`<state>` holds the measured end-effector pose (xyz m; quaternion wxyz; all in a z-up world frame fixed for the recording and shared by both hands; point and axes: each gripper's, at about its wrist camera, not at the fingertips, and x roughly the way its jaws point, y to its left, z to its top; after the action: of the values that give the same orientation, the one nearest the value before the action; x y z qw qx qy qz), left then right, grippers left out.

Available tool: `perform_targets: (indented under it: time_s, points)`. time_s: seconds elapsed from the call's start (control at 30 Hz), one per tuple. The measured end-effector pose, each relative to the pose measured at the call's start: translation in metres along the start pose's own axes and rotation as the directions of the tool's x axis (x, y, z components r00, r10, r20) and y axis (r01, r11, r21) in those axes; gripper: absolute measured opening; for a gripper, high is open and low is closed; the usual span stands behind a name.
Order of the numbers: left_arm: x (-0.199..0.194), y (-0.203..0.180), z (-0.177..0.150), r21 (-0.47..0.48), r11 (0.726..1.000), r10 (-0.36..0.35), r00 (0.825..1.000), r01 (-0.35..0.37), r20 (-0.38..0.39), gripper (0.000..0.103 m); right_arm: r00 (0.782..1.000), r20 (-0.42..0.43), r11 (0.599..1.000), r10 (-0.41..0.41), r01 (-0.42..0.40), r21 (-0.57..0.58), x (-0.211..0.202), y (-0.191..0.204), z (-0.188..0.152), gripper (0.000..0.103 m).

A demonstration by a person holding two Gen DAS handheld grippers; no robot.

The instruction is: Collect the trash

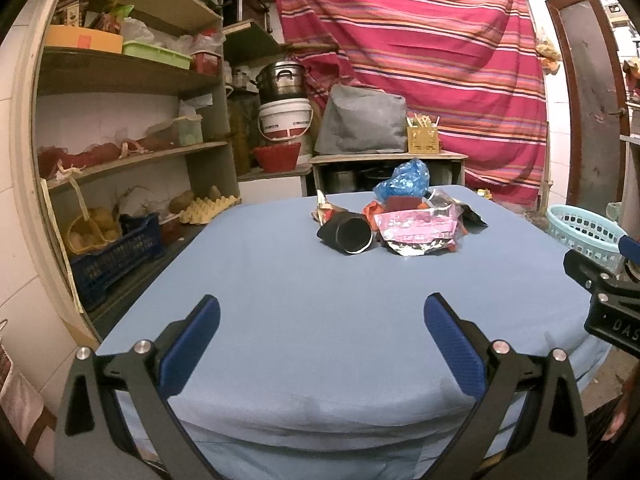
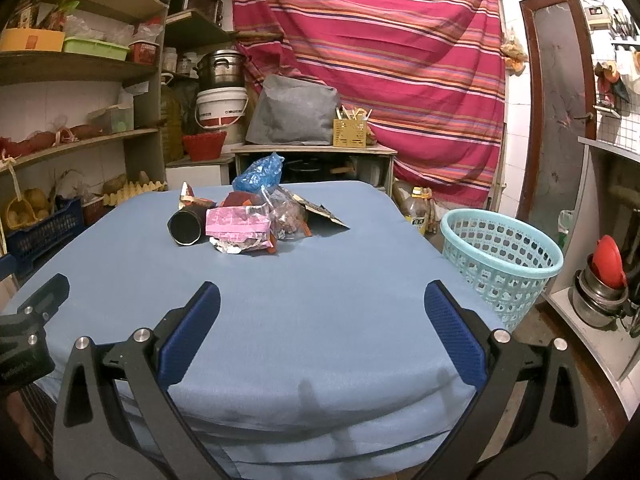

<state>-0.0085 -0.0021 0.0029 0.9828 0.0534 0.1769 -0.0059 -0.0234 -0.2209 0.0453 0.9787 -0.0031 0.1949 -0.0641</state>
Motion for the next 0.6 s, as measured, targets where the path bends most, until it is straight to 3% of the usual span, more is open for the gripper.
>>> perform_targets:
  time_s: [0.6]
  points:
    - [0.0019, 0.0011, -0.0008, 0.0, 1.0, 0.007, 1.0, -0.007, 0.002, 0.099, 1.0, 0.0, 1.0, -0.001, 0.001, -0.001, 0.0006, -0.0014, -0.001, 0.099]
